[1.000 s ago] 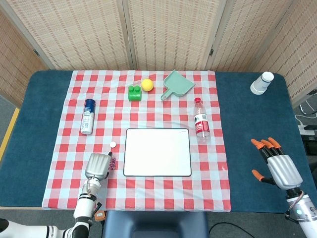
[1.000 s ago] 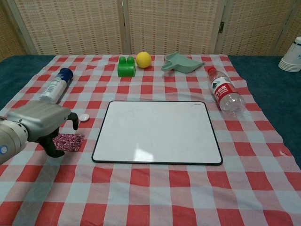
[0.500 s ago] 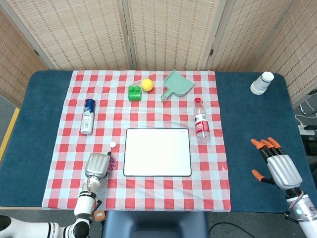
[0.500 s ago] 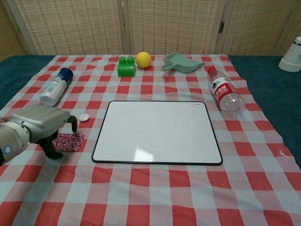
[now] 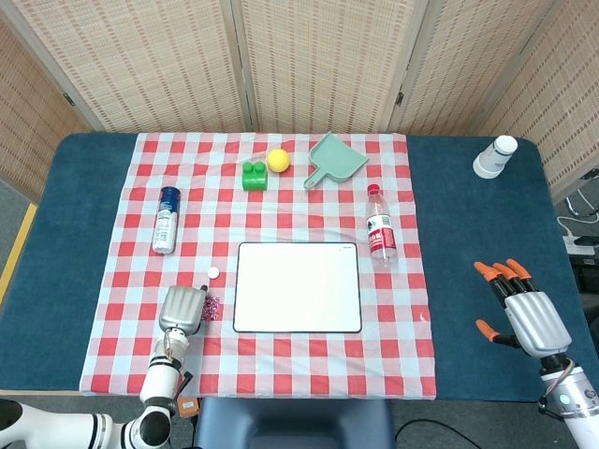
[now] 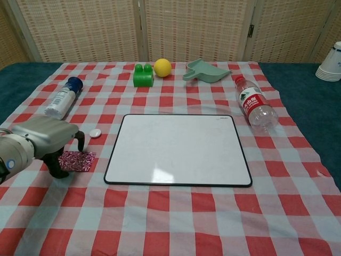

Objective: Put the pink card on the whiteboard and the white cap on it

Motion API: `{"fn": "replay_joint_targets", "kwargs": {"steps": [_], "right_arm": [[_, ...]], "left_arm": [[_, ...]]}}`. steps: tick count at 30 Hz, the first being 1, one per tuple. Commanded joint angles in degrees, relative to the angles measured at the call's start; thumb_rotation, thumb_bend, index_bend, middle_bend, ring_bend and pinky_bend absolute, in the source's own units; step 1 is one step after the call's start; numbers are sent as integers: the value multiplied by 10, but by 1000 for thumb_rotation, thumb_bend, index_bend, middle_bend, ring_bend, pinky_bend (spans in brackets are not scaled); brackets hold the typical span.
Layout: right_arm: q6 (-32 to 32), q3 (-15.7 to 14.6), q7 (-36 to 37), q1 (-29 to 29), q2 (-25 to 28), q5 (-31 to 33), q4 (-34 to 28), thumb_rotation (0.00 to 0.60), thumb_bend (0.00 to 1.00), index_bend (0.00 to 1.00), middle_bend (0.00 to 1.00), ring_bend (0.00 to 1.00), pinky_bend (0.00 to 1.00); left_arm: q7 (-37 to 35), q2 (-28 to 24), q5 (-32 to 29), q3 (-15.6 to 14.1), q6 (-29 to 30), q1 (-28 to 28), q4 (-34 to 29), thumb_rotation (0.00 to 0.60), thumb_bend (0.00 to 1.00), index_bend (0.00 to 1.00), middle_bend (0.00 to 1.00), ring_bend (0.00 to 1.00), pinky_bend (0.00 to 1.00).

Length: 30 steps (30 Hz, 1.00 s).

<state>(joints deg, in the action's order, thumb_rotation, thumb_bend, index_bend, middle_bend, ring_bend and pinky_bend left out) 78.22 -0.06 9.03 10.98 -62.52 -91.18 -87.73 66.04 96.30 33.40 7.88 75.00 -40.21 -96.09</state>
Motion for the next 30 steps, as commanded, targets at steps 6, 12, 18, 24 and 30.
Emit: {"fn": "replay_joint_targets", "kwargs": {"steps": [6, 12, 18, 24, 30], "right_arm": [[1, 0, 1, 0, 0, -1, 0, 600, 212, 20, 140, 1, 72], [2, 0, 2, 0, 0, -1, 1, 600, 211, 20, 140, 2, 72], [-1, 1, 2, 1, 0, 1, 1, 600, 211, 20, 140, 2, 72], [0, 1, 2, 0, 0, 1, 1, 600, 212, 20, 140, 2, 72], [3, 1, 4, -1, 1, -1, 0, 600, 212, 20, 140, 2, 72]], "left_arm": [[-5, -1, -10, -1, 1, -7, 3, 600, 255, 364, 1000, 1000, 1000], [-9, -2, -14, -3, 2, -12, 5, 600, 257, 404, 1000, 1000, 1000], [-11, -12, -7, 0, 9, -18, -14, 600, 257, 403, 1000, 1000, 1000], [10, -16, -10, 18, 21, -42, -43, 600, 257, 394, 1000, 1000, 1000], [35, 16, -17, 45, 22, -84, -42, 600, 258, 386, 1000, 1000, 1000]]}}
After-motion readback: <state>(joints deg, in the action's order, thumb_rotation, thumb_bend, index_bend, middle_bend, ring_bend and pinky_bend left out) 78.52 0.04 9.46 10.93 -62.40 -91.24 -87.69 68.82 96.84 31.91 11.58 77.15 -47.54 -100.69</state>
